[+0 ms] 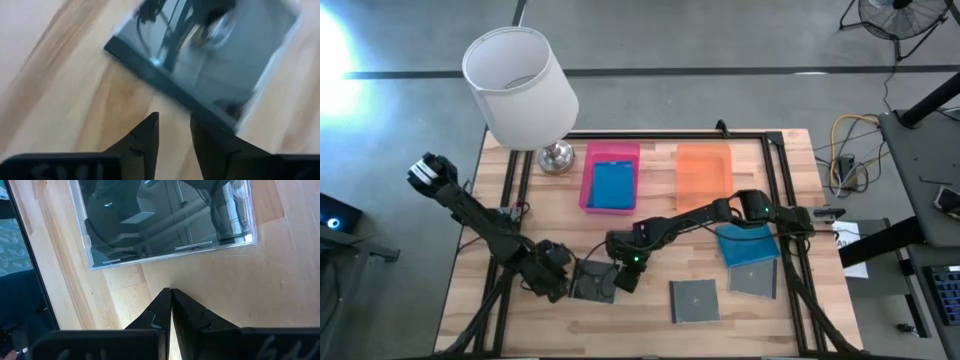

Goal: Pick & place jewel cases by type
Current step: Put the left black cd case into the orange bin

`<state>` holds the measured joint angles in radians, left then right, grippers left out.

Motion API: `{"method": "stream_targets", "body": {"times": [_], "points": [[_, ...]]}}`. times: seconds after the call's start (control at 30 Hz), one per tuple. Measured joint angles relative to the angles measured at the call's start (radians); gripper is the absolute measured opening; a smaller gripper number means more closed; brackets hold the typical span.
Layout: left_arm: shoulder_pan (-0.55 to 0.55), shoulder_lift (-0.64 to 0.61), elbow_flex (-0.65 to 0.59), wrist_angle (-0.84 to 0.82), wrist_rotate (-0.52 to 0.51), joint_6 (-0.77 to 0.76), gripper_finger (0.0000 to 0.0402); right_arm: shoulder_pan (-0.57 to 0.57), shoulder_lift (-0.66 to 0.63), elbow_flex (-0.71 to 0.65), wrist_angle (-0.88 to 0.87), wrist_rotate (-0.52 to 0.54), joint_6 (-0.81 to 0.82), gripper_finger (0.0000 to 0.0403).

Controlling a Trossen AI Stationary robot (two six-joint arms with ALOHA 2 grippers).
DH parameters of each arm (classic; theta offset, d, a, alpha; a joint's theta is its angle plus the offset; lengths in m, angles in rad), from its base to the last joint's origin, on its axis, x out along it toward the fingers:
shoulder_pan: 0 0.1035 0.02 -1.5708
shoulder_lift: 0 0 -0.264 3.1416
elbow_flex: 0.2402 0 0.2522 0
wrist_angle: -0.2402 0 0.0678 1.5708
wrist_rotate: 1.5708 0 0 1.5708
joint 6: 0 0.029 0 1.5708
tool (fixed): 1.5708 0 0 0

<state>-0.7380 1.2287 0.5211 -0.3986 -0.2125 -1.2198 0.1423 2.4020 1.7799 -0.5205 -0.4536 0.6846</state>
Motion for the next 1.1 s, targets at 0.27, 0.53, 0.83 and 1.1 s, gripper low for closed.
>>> {"method": "stream_targets", "body": {"times": [0.27,0.53,0.83,1.1], "points": [[0.002,0.096,0.068,-0.026,0.012,0.305,0.0056,0.002,0.0,0.0,-0.001,0.0,0.002,0.0013],[0.004,0.209,0.079,-0.02,-0.013,0.402,0.0039,0.001,0.0,0.0,-0.001,-0.018,0.008,0.0013],[0.011,0.269,0.064,0.059,-0.027,0.467,0.0038,0.001,0.0,0.0,-0.001,-0.022,0.011,0.0013],[0.026,0.306,0.066,0.133,-0.046,0.53,0.0038,0.001,0.0,0.0,-0.003,-0.024,0.011,0.0013]]}}
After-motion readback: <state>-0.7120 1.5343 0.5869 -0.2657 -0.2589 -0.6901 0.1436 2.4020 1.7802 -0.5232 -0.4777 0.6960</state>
